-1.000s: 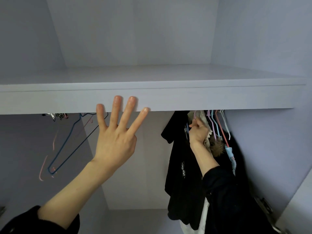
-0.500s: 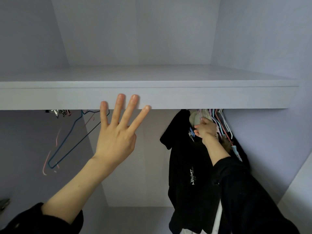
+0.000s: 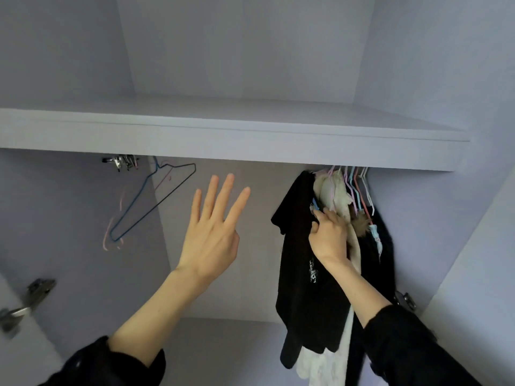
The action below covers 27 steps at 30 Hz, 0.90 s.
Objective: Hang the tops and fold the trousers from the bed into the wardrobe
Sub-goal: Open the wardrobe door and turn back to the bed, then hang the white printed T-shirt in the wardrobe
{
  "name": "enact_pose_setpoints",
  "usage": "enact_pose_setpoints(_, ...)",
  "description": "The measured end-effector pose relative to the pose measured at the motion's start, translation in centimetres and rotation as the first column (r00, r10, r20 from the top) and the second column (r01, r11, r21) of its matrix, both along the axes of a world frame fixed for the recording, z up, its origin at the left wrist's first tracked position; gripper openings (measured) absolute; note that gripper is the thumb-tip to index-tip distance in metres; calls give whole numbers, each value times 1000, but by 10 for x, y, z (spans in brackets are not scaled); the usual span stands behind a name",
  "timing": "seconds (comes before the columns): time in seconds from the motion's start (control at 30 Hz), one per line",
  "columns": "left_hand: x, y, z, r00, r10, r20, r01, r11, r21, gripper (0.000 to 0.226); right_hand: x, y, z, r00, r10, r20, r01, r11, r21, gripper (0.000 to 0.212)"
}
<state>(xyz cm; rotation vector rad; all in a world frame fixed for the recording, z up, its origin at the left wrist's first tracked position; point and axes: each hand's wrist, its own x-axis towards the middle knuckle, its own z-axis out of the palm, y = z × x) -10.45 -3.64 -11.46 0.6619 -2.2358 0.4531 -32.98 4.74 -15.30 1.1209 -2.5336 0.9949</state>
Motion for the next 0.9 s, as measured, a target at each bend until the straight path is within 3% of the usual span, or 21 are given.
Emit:
enact_pose_setpoints(0.1,26,12,-18,999,-28,29,22,979,201,72,40,5,-5,992,127,3,-127,992,22,38)
enact_pose_setpoints(0.2,77,32,-32,1000,-12,20,2,900,437,55,102,7,-8,949,308,62,-313,941,126,37)
enact_pose_setpoints(0.3,153,60,-55,993,103,54,-114,792,600,46,184,14,-22,866,472,166,-501,825,261,30)
enact_pose_setpoints(0.43,258,108,-75,965,251,72,-230,685,692,38,293,41,-29,741,638,210,-656,620,430,24)
enact_pose_setpoints(0.6,378,186,-102,860,509,37,-362,559,746,32,420,70,-40,423,832,358,-858,241,454,27)
enact_pose_setpoints(0.7,463,240,-120,729,679,86,-486,426,763,31,517,91,-53,171,888,426,-903,-32,429,27)
enact_pose_setpoints(0.77,509,260,-123,636,766,96,-542,355,762,31,570,99,-58,57,898,436,-912,-131,389,27)
enact_pose_setpoints(0.9,608,309,-128,367,929,37,-583,198,788,30,695,117,-65,-238,866,440,-837,-412,360,29)
